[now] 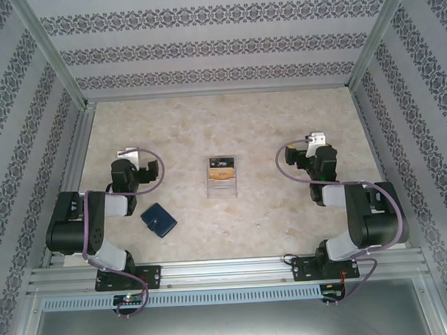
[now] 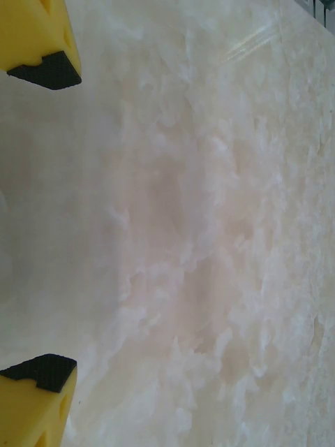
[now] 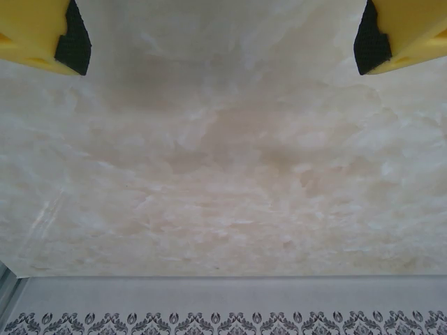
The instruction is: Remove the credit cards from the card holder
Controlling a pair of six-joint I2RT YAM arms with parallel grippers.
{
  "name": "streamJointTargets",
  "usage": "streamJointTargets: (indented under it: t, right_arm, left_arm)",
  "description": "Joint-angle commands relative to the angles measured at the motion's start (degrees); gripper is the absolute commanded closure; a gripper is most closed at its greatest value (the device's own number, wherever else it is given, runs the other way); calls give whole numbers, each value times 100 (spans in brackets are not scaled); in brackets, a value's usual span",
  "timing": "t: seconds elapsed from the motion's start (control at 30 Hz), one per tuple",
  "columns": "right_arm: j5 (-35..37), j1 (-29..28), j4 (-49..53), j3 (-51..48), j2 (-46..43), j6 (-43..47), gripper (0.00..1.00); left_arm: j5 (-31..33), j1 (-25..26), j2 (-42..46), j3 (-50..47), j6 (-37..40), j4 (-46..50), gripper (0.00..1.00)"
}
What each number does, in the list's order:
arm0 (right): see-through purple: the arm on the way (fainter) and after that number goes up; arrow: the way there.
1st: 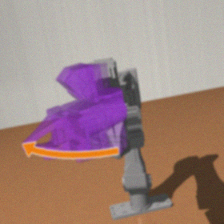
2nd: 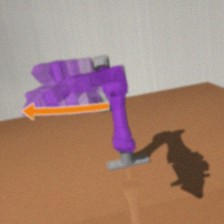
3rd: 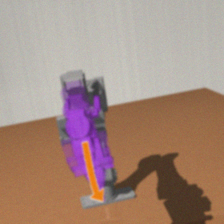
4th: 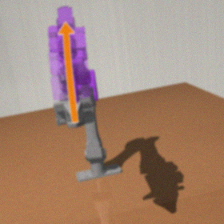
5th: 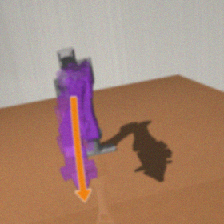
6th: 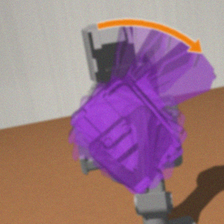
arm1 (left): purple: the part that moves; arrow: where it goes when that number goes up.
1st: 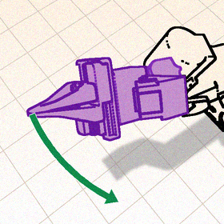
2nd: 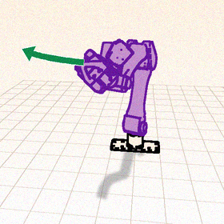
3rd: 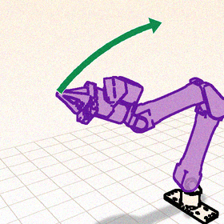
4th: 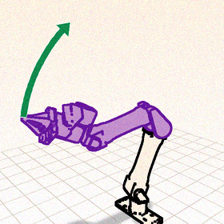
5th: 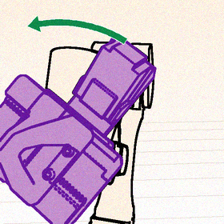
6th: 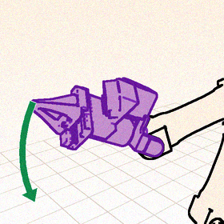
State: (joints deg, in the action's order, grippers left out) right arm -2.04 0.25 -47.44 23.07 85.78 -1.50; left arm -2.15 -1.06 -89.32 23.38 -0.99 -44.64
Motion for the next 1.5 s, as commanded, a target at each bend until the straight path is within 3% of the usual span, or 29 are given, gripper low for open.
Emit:
streamJointTargets:
  t: [0.0,0.8,0.87,0.97,1.1,1.23,1.3,1.47]
  right_arm:
    - [-81,19,-231,-49,36,-12,2]
    - [-85,29,-222,-39,42,-18,2]
    - [-86,25,-222,-44,31,-17,2]
    - [-30,26,-119,-8,-92,-37,2]
    - [486,-33,1518,396,-1094,-225,2]
    - [911,-26,2812,695,-2147,-1456,2]
    - [955,-9,3339,776,-2549,-2411,2]
    - [-270,133,3552,866,-3103,-3421,2]
  left_arm:
    - [-22,62,-11,61,90,-253,1]
    - [-88,62,37,126,104,-86,1]
    - [-154,58,206,284,141,307,1]
    - [52,62,728,812,18,1657,1]
    - [687,57,1550,1738,-667,3737,1]
    - [1213,53,2158,2889,-1911,6281,1]
    - [1360,52,2445,3029,-2344,6959,1]
    - [582,53,3064,2730,-3003,7773,1]
